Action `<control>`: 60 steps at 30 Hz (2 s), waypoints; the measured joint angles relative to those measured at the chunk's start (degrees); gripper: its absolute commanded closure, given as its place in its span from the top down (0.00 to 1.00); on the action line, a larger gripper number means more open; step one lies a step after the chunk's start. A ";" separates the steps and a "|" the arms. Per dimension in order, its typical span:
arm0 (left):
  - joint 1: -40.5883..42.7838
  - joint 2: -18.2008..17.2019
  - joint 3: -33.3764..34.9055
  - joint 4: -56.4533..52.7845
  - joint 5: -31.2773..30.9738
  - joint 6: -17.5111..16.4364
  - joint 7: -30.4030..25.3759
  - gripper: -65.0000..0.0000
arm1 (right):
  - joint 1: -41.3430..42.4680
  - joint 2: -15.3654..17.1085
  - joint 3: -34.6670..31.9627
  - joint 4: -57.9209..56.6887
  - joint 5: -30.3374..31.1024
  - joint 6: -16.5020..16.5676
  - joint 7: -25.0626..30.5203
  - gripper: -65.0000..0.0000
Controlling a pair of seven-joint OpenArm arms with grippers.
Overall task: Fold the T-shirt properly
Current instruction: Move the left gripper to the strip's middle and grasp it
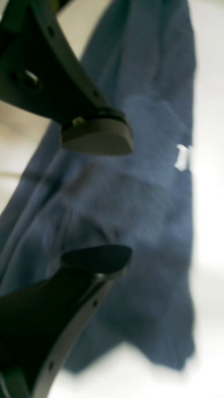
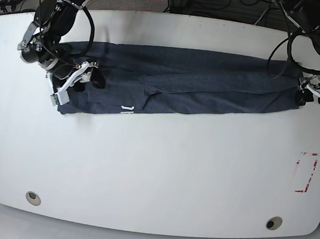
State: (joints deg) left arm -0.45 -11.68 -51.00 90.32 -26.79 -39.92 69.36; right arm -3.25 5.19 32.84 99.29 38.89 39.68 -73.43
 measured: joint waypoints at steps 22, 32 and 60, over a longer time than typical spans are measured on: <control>2.89 -0.83 3.61 -10.64 -1.88 -0.04 -1.55 0.79 | -0.39 0.63 -3.32 -6.36 0.37 -0.02 2.51 0.66; 3.65 -0.76 10.60 -10.75 -6.58 -0.07 -1.70 0.57 | -0.28 0.70 -3.30 -6.36 0.15 -0.02 2.49 0.66; 6.75 1.81 19.17 16.11 -6.08 0.00 6.08 0.05 | 0.07 0.22 -3.32 -6.51 -11.30 0.00 3.98 0.15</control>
State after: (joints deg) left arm 6.31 -9.87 -31.83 106.43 -32.86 -39.92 75.44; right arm -3.18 5.41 29.52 92.77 27.59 39.68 -69.45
